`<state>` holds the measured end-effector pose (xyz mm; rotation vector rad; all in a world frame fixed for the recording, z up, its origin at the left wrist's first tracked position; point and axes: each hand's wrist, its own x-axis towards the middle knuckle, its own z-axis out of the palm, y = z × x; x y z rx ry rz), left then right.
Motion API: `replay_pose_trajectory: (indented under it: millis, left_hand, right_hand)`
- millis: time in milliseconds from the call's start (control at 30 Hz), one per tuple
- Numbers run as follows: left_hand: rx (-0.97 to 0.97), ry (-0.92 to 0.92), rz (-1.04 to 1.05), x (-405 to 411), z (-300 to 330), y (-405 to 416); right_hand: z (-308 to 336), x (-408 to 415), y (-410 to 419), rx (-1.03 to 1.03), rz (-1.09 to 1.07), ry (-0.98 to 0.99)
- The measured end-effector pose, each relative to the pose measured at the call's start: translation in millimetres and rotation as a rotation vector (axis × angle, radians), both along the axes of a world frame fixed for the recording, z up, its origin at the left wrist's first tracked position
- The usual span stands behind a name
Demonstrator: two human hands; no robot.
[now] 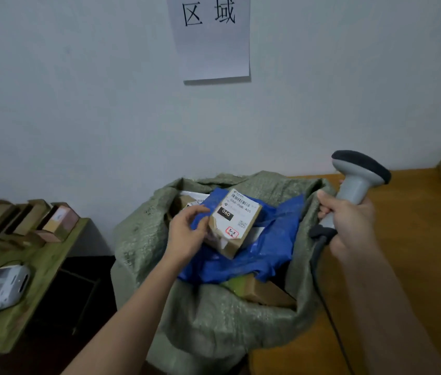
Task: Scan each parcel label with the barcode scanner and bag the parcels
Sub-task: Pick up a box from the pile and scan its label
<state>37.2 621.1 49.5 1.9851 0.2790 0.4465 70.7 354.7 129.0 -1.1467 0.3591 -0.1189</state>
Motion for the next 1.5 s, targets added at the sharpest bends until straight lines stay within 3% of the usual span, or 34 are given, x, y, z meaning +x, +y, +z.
replay_pose_trajectory:
  millis: [67,133,200,267,400,500,567,667,733,900,1033,1133,1233,1367,1500]
  left_hand:
    - [0.255,-0.026,0.266,-3.2,-1.2,24.1]
    - [0.509,0.230,0.532,-6.5,0.9,49.5]
    - [0.556,0.538,0.528,-8.5,-2.1,79.7]
    - [0.463,0.588,0.423,-8.3,-3.3,105.6]
    - [0.004,0.300,0.482,1.3,39.7,117.5]
    - [-0.239,0.003,0.588,12.8,107.8,125.3]
    - [-0.304,-0.092,0.621,12.2,141.3,134.2]
    - [-0.242,0.148,0.603,-3.2,136.3,136.3]
    - [-0.371,0.245,0.493,-16.5,127.4,132.0]
    - [-0.480,-0.033,0.626,-9.9,164.7,159.6]
    - [-0.462,0.236,0.667,-15.2,121.7,153.2]
    - [-0.517,0.187,0.689,-11.9,115.1,137.6]
    - [-0.470,0.049,0.766,-1.3,132.3,150.3]
    - [-0.124,0.235,0.652,3.9,113.0,141.8]
    - [0.259,0.334,0.344,23.5,93.7,120.4]
  right_hand:
    - [-0.9,-1.7,10.0,-0.032,-0.037,0.001]
    - [-2.1,-4.6,17.4,-0.053,-0.051,0.005]
    - [-3.2,-6.6,23.0,-0.102,-0.068,0.026]
    - [-2.1,-8.3,30.8,-0.135,-0.085,0.055]
    - [18.2,-0.8,46.2,-0.103,-0.143,0.025]
    - [57.1,7.4,53.3,-0.029,-0.157,-0.127]
    - [72.7,5.9,56.1,0.028,-0.133,-0.227]
    - [72.1,8.2,67.6,0.006,-0.109,-0.201]
    - [79.3,14.4,76.2,-0.012,-0.103,-0.119]
    - [105.7,18.6,68.3,0.217,-0.018,-0.382]
    - [97.1,29.9,61.3,0.229,-0.096,-0.189]
    - [107.3,31.3,58.8,0.323,0.051,-0.281]
    - [105.5,25.1,48.4,0.323,0.156,-0.440]
    - [81.4,37.2,30.6,0.076,-0.023,-0.157]
    - [59.6,44.5,22.2,0.055,-0.024,-0.050]
